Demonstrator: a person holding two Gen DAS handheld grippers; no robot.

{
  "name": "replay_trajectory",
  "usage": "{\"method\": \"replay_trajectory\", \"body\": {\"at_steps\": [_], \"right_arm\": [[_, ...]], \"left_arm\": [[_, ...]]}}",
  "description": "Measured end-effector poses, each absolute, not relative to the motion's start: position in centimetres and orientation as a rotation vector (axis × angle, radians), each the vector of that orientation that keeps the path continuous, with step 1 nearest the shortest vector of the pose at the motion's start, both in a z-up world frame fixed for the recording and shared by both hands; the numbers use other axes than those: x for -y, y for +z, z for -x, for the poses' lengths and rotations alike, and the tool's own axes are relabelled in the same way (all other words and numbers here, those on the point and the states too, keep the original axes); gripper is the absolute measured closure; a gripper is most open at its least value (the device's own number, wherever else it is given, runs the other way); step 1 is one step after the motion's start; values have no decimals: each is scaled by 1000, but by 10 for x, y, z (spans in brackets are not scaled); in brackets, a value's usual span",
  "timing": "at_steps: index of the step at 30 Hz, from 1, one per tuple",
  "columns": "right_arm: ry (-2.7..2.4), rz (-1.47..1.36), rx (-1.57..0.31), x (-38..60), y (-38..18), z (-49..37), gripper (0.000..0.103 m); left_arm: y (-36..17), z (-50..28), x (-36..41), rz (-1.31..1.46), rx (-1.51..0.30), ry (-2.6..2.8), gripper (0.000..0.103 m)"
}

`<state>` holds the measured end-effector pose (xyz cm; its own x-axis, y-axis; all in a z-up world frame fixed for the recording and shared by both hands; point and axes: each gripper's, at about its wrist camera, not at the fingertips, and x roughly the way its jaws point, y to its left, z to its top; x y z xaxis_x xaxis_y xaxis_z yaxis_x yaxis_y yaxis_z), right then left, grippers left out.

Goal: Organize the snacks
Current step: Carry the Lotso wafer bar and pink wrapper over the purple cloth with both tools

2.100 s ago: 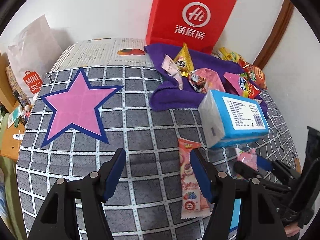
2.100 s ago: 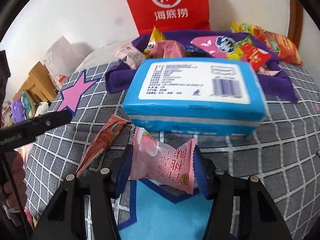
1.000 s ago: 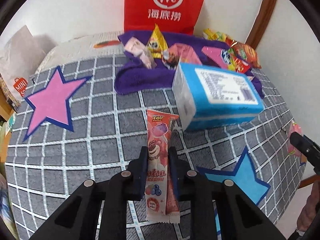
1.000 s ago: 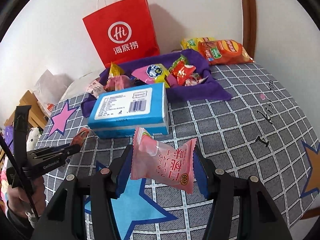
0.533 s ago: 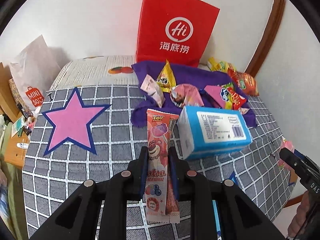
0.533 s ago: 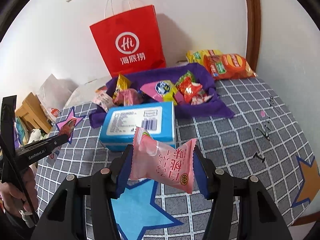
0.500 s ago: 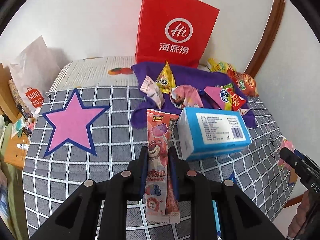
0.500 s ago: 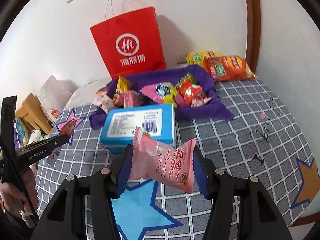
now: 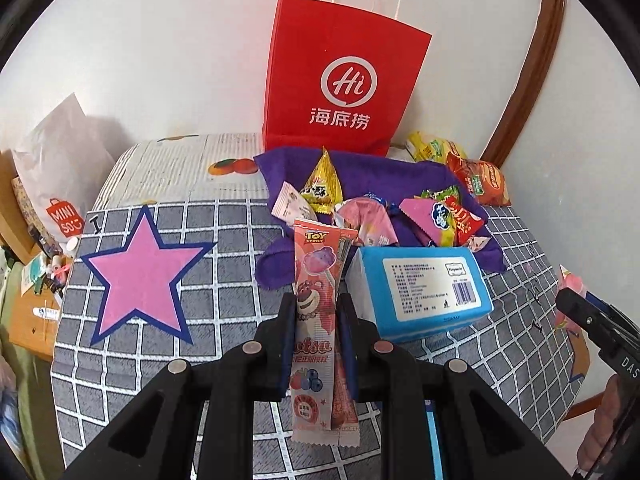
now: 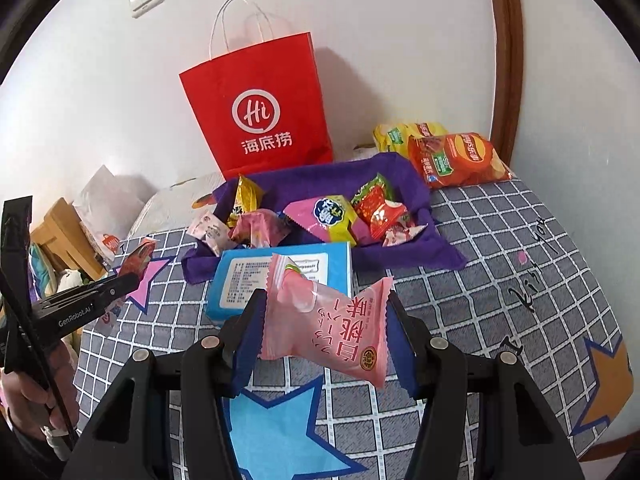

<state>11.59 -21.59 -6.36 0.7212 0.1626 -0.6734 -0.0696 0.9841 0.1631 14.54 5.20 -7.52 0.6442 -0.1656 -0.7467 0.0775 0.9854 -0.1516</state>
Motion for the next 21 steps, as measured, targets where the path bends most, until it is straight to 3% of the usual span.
{"method": "replay_trajectory", "body": {"at_steps": [21], "right_arm": [[124,-114,-728,218,-47,-148,47]], "left_arm": [[-60,-179,-51,89,-835,-135,83]]}}
